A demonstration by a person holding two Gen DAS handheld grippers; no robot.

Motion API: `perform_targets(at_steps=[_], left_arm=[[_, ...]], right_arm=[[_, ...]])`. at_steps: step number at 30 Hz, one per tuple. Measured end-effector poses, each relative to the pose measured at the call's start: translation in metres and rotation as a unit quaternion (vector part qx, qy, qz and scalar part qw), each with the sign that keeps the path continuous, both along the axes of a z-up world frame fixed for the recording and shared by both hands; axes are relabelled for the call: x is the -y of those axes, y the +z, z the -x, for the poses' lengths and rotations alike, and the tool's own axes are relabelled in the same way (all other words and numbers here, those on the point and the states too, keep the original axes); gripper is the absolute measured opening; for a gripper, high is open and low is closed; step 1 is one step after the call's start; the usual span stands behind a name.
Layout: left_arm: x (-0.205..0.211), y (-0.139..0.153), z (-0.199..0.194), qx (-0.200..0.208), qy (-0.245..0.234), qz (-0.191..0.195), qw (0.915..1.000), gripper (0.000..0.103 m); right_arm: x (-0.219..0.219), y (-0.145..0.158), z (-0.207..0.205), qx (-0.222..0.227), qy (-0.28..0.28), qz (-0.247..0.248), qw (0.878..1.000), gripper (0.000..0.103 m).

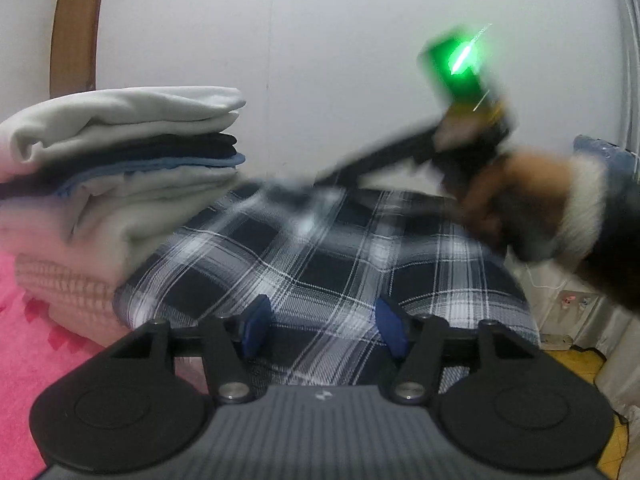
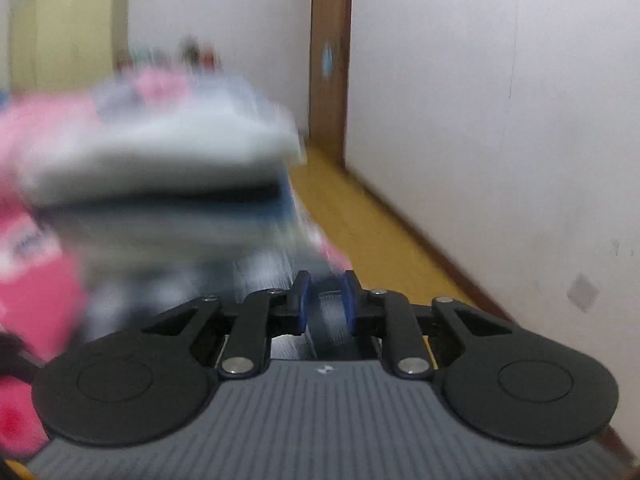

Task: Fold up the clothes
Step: 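Withdraw both grippers away from the stacked plaid pants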

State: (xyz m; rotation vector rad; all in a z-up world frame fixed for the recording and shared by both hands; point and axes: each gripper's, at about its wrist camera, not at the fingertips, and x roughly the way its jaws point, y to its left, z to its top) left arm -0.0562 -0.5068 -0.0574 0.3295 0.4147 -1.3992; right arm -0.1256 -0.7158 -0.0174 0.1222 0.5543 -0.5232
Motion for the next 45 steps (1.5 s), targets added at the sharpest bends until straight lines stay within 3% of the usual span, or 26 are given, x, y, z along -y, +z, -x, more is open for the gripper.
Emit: perform_targets(at_steps=[2, 7, 9, 12, 15, 18, 22, 25, 28, 32, 35, 37, 39, 41, 42, 45], left_arm=[[-0.002, 0.000, -0.002, -0.003, -0.002, 0.001, 1.0000, 0.060], [-0.007, -0.003, -0.004, 0.000, -0.010, 0.007, 0.9999, 0.061], [-0.008, -0.003, -0.004, 0.000, -0.009, 0.008, 0.9999, 0.061], [-0.011, -0.004, -0.003, 0.005, -0.007, 0.009, 0.9999, 0.061], [-0.012, -0.004, -0.004, 0.008, -0.002, 0.012, 0.9999, 0.063], [-0.016, -0.003, -0.006, 0.013, 0.007, 0.012, 0.9998, 0.069], [-0.027, 0.002, -0.012, 0.009, 0.007, 0.014, 0.9998, 0.073], [-0.032, 0.010, -0.012, 0.018, 0.018, 0.030, 0.9992, 0.079], [-0.031, 0.015, -0.013, 0.014, 0.018, 0.045, 0.9987, 0.083], [-0.027, 0.013, -0.005, 0.004, -0.002, 0.026, 0.9997, 0.083], [-0.032, 0.014, 0.008, 0.016, 0.000, 0.014, 0.9998, 0.083], [-0.042, 0.021, 0.016, 0.030, 0.004, 0.023, 0.9993, 0.084], [-0.048, 0.028, 0.024, 0.040, -0.002, 0.035, 0.9986, 0.090], [-0.043, 0.029, 0.036, 0.047, -0.019, 0.018, 0.9985, 0.094], [-0.040, 0.026, 0.042, 0.050, -0.026, 0.001, 0.9984, 0.094], [-0.046, 0.019, 0.050, 0.041, -0.016, -0.029, 0.9986, 0.093]], right_arm=[[0.010, -0.007, -0.004, 0.006, -0.015, -0.021, 1.000, 0.016], [0.008, 0.021, -0.005, 0.026, -0.031, -0.029, 0.999, 0.016], [0.000, 0.039, -0.006, 0.053, -0.010, -0.023, 0.998, 0.016], [-0.007, 0.045, -0.016, 0.070, 0.041, -0.054, 0.995, 0.016], [0.006, 0.014, -0.050, 0.020, 0.040, -0.093, 0.995, 0.016], [0.019, -0.011, -0.061, 0.007, 0.014, -0.100, 0.995, 0.016], [0.007, 0.014, -0.022, 0.087, -0.013, -0.091, 0.992, 0.020], [-0.012, 0.034, 0.038, 0.161, -0.037, -0.069, 0.984, 0.020], [-0.045, 0.036, 0.092, 0.195, -0.036, -0.041, 0.979, 0.022], [-0.073, 0.008, 0.135, 0.182, -0.023, -0.046, 0.982, 0.032], [-0.077, -0.024, 0.140, 0.088, -0.071, -0.061, 0.992, 0.035], [-0.083, -0.017, 0.149, 0.107, -0.086, -0.056, 0.989, 0.035], [-0.092, 0.000, 0.164, 0.168, -0.081, -0.045, 0.981, 0.035], [-0.099, 0.007, 0.171, 0.200, -0.062, -0.043, 0.977, 0.037], [-0.101, 0.007, 0.173, 0.202, -0.053, -0.045, 0.977, 0.039], [-0.098, -0.012, 0.163, 0.151, -0.079, -0.088, 0.981, 0.041]])
